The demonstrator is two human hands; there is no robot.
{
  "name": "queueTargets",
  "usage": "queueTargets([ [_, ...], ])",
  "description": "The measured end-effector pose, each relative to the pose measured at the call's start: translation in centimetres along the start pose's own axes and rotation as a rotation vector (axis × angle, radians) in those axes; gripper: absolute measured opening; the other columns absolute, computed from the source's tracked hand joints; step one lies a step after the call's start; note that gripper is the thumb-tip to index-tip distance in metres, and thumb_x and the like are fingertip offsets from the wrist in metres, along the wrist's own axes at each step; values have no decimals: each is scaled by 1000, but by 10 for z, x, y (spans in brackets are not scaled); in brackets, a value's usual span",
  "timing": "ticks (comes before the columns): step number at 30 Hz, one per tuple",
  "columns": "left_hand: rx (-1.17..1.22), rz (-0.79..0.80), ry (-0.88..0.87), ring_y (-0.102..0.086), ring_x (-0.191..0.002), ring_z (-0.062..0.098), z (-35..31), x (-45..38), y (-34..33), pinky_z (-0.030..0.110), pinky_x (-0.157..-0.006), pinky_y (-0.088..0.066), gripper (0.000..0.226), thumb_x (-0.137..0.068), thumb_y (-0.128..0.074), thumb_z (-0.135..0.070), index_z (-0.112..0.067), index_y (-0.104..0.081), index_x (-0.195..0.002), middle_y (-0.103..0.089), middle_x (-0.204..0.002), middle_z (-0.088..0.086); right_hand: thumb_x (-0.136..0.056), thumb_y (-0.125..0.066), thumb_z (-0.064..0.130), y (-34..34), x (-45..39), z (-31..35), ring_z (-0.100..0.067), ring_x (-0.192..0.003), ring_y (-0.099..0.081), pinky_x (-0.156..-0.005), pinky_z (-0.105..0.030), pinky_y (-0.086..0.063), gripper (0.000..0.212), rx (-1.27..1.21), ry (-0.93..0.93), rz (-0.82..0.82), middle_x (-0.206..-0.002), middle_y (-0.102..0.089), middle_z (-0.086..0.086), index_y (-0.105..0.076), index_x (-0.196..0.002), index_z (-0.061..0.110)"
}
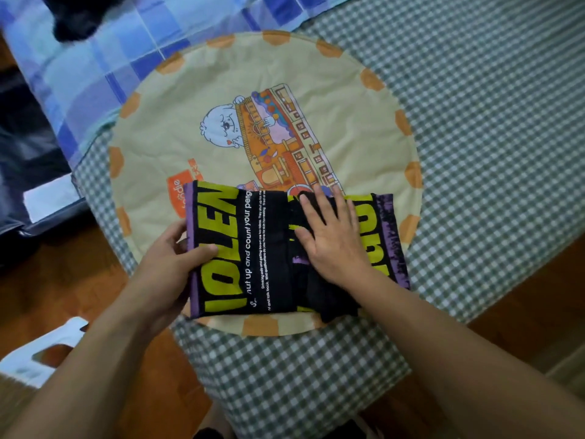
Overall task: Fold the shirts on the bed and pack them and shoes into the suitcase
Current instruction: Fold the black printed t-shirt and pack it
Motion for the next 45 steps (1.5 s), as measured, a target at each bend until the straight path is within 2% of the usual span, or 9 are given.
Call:
queueTargets([
  [5,-228,241,-287,-72,-89,10,-18,48,-119,28,-75,-60,68,-93,-63,7,-30,-44,-147,-73,-109,-4,-93,-41,60,98,48,-9,-17,-122,-62,-94,-42,-56,58,-1556,-312,226,-135,-63,3,-56,-137,25],
  [7,-268,401,-181,-66,-78,3,5,55,-169,30,-75,-61,78,-95,-68,-8,-32,-28,-157,-65,-106,-10,-94,-48,49,114,69,-26,-22,-100,-71,-74,-37,-58,47,-1707,-303,214,-115,-73,-3,-61,-129,21],
  [14,-1012,-52,-598,-41,-130,24,44,-7,-160,37,-114,-34,52,-99,-55,-18,-18,-46,-150,-48,-138,6,-106,-46,24,61,70,-85,-7,-117,-49,-95,-28,-37,43,-757,-480,-64,-128,-54,14,-42,-149,28],
  [17,-1117,-160,-540,-38,-133,34,41,-40,-157,50,-112,-35,59,-100,-54,-33,-18,-34,-154,-40,-146,14,-108,-38,30,50,72,-87,-13,-129,-47,-105,-34,-38,50,-727,-519,-147,-147,-48,8,-29,-157,27],
  [21,-729,-136,23,-47,-132,35,55,-47,-165,46,-106,-39,72,-101,-48,-50,-12,-18,-155,-48,-142,9,-109,-36,26,46,71,-83,-11,-115,-49,-93,-30,-37,47,-798,-538,-184,-132,-51,10,-31,-156,27],
  [28,-993,-177,-424,-61,-109,34,29,-42,-125,42,-83,-46,56,-93,-66,-50,-24,-38,-134,-63,-119,4,-104,-52,25,43,69,-54,-17,-94,-55,-75,-30,-39,60,-373,-430,-156,-121,-62,-2,-23,-156,23],
  [34,-1450,-279,-451,1,-155,33,73,-37,-100,57,-121,-10,71,-100,-25,-65,-38,1,-160,3,-168,8,-100,-51,22,64,40,-25,-34,-135,-37,-111,-50,-37,59,-102,-200,-503,-150,-38,-15,-32,-155,13],
  [38,-1304,-410,-389,-3,-153,32,110,-9,-101,54,-122,-13,72,-100,-29,-66,-37,-3,-161,2,-167,9,-105,-21,56,35,-16,-38,-30,-155,3,-124,-51,-1,67,71,17,-6,-170,-4,-1,-3,-162,26],
  [45,-171,-559,176,-64,-104,31,111,-3,-94,40,-86,-50,52,-90,-71,-45,-7,-53,-121,-65,-111,7,-99,-38,64,31,-4,-49,-33,-119,-50,-92,-45,-45,72,-88,-242,39,-132,-47,-12,-27,-153,17],
])
Point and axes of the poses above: each hand's wrist, its own x-axis away from the middle knuckle, its own y-axis out of the back of the hand, z = x × y, the point moved 3 cm from there along -x, towards the middle knuckle
